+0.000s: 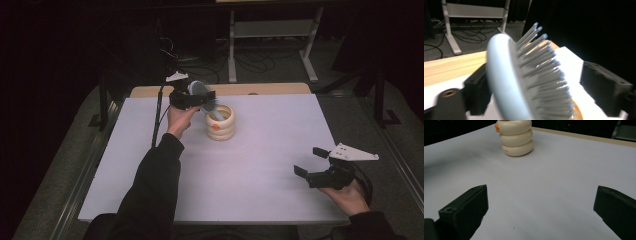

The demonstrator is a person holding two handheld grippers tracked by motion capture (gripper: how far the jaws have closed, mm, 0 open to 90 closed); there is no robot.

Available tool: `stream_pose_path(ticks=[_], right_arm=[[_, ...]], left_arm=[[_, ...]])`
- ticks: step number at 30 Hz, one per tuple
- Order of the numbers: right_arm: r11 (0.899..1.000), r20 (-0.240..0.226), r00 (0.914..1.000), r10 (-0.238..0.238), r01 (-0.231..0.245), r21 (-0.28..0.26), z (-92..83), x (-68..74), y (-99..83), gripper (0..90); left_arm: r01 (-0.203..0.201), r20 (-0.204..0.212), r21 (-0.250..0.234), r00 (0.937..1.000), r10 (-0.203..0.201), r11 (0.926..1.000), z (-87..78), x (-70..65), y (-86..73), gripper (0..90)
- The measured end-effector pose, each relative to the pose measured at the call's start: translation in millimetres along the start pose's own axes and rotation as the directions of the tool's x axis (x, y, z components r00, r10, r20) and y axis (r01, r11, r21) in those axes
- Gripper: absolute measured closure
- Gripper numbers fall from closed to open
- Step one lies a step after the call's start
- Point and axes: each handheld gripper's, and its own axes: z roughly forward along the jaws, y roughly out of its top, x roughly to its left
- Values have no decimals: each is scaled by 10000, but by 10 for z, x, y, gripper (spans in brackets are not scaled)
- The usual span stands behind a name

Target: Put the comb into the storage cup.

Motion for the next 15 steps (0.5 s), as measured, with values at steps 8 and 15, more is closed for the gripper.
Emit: stream_pose_path(ticks=[8, 15], right_arm=[[10000, -14, 10000, -16, 16, 5, 2, 1, -3, 0], [10000, -9, 10000, 3, -3, 15, -1, -6, -8, 0]], left_arm=[[-329, 317, 210, 9990, 322, 9992, -54, 23, -14, 0], [-808, 276, 100, 9964, 805, 9967, -144, 26, -5, 0]])
